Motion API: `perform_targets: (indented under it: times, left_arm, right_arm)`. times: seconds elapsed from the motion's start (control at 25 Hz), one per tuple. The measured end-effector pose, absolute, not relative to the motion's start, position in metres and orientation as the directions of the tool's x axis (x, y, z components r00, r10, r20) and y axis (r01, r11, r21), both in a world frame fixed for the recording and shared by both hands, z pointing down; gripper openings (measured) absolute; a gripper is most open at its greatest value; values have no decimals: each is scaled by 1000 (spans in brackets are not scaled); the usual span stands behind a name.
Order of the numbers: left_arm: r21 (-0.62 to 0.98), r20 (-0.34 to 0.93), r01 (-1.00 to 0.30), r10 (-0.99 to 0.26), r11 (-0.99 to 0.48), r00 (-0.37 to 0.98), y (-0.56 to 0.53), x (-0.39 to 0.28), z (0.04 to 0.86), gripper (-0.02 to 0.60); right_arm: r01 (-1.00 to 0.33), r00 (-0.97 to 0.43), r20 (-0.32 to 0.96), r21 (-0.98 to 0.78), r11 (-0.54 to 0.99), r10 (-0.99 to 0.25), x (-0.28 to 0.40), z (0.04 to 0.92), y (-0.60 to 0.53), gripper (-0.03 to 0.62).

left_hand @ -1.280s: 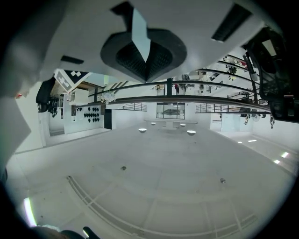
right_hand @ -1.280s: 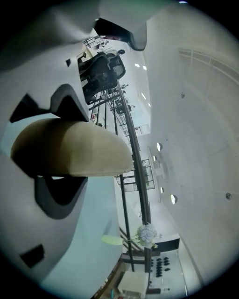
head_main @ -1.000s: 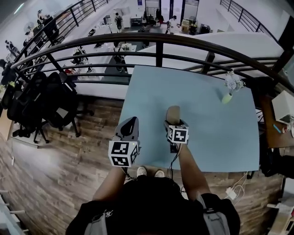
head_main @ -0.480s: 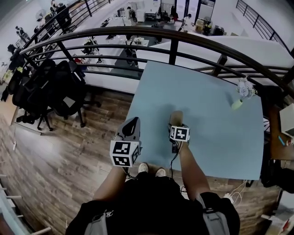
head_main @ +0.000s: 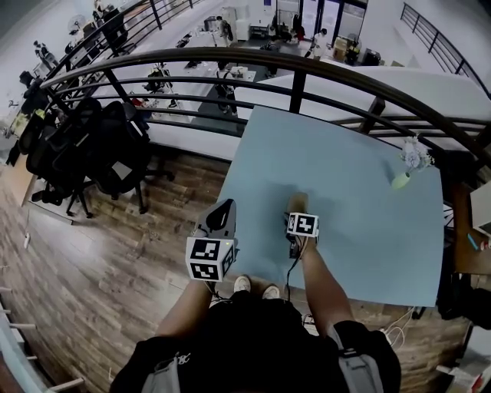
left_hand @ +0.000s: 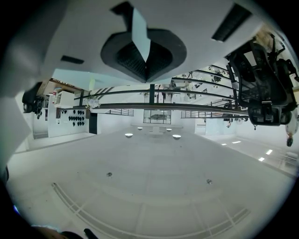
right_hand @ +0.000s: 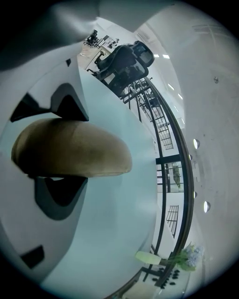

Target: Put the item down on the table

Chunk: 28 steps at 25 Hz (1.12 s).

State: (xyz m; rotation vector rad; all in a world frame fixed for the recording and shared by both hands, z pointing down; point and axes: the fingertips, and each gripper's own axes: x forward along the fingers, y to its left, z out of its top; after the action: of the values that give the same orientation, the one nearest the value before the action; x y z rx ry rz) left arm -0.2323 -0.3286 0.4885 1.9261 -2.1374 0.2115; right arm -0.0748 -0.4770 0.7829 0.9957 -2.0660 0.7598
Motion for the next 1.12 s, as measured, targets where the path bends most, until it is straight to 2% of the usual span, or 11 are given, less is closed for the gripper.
perform_targets:
  times: [0.2, 0.44, 0.72, 0.8, 1.08, 1.12]
  left_arm:
    - [59, 281, -992, -956, 107, -87, -327, -236, 487, 14]
    - [63, 270, -993, -960, 97, -77, -331, -234, 484, 14]
    - [74, 240, -995, -970, 63, -44, -342, -227, 477, 14]
    - [79, 227, -996, -973, 48, -29, -346, -223, 474, 14]
    - [84, 189, -996, -982, -6, 21, -361, -208, 462, 14]
    - [83, 183, -996, -983, -13, 28, -363, -205, 461, 14]
  right_arm:
    - [-830, -456, 810, -237, 505, -368, -75, 794, -474, 383]
    - [-842, -477, 765, -256, 475, -433, -73, 777, -486, 399]
    - [-798, -588, 589, -313, 515, -554, -82, 685, -492, 395]
    - [-789, -607, 514, -298, 538, -606, -82, 648, -492, 341]
    - [-802, -595, 195, -200, 562, -779, -59, 514, -482, 20]
    - [-809, -585, 144, -181, 560, -798, -53, 496, -479, 2]
